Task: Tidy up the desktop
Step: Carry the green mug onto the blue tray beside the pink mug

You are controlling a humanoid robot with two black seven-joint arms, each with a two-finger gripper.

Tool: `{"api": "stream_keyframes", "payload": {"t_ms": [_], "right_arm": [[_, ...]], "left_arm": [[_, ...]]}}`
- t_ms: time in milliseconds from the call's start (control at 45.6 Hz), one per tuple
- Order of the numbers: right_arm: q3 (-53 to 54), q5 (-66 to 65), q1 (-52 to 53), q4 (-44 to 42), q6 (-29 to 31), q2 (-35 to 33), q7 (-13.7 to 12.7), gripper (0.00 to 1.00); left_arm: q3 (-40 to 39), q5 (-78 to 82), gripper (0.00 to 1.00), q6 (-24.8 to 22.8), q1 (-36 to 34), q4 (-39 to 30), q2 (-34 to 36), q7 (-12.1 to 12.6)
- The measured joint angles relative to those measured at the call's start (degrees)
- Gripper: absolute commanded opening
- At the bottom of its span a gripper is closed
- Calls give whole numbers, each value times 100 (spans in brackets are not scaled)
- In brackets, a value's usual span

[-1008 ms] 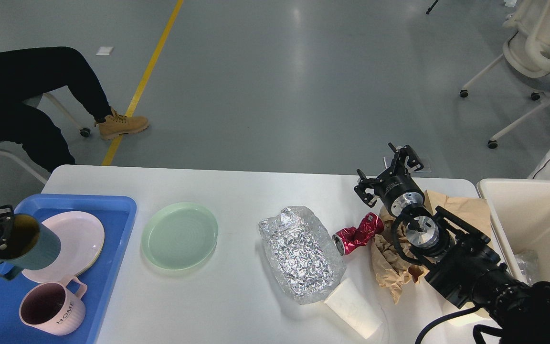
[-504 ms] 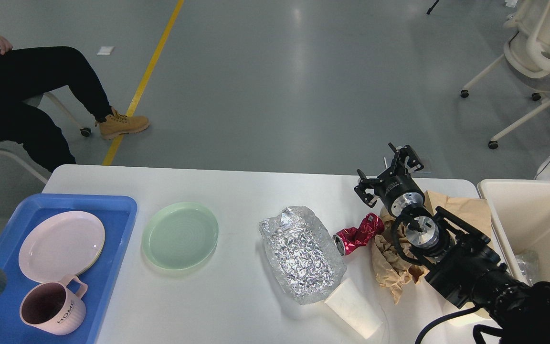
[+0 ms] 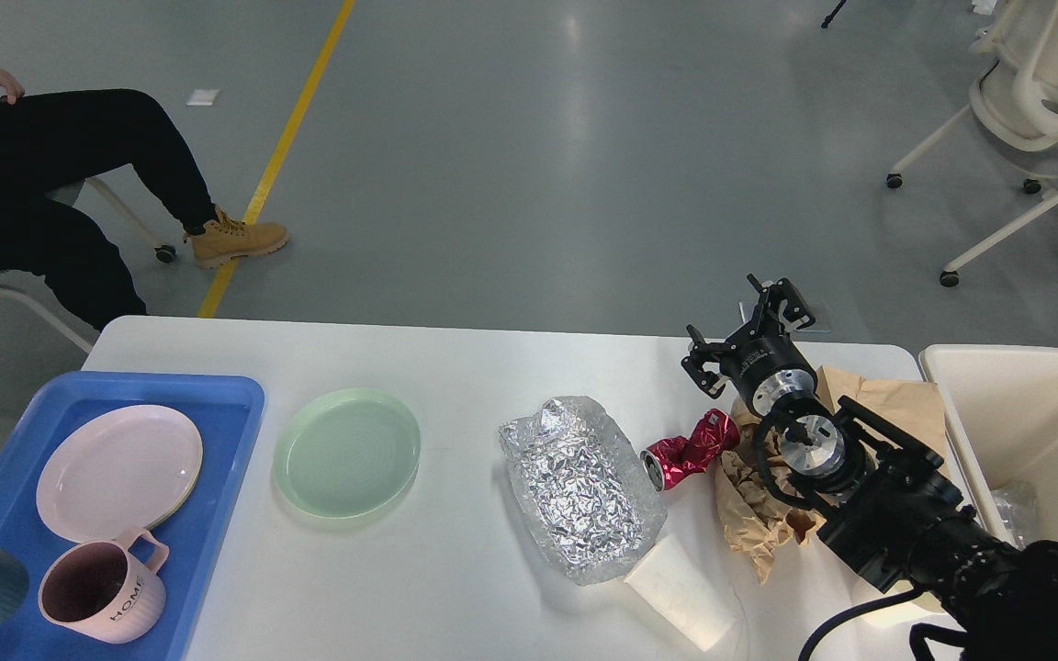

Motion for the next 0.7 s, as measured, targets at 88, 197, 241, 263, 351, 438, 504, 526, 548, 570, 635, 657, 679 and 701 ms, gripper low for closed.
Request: {"api": "stream_keyframes", "payload": {"t_ms": [88, 197, 241, 263, 351, 438, 504, 526, 548, 570, 635, 657, 679, 701], "right_arm": [[0, 0, 0, 0, 0, 0, 0, 100], [0, 0, 0, 0, 0, 0, 0, 100], [0, 0, 0, 0, 0, 0, 0, 100], [0, 0, 0, 0, 0, 0, 0, 100], [0, 0, 0, 0, 0, 0, 0, 100], [0, 0, 0, 0, 0, 0, 0, 100], [0, 0, 0, 0, 0, 0, 0, 100], [0, 0, 0, 0, 0, 0, 0, 100], [0, 0, 0, 0, 0, 0, 0, 100], [0, 0, 0, 0, 0, 0, 0, 100], [0, 0, 0, 0, 0, 0, 0, 100], [0, 0, 0, 0, 0, 0, 0, 100], [0, 0, 0, 0, 0, 0, 0, 100], [0, 0, 0, 0, 0, 0, 0, 100]], "left_arm": [[-131, 15, 0, 0, 62, 64, -5, 7], [-207, 19, 2, 0, 88, 99, -42, 7], [-229, 20, 2, 0, 99, 102, -75, 8], [-246, 20, 2, 0, 107, 102, -96, 8], [-285, 25, 2, 0, 168, 105, -185, 8], [-297, 34, 2, 6, 282, 105, -342, 8], [-297, 35, 3, 36, 354, 105, -447, 8], [-297, 36, 3, 46, 370, 105, -466, 8], [-297, 36, 4, 57, 385, 105, -481, 8], [-297, 37, 5, 67, 397, 105, -495, 8], [-299, 37, 7, 87, 412, 105, -513, 8], [-304, 37, 9, 93, 414, 105, -518, 8], [-314, 38, 10, 101, 416, 105, -525, 8], [-327, 38, 12, 113, 417, 105, -533, 8]]}}
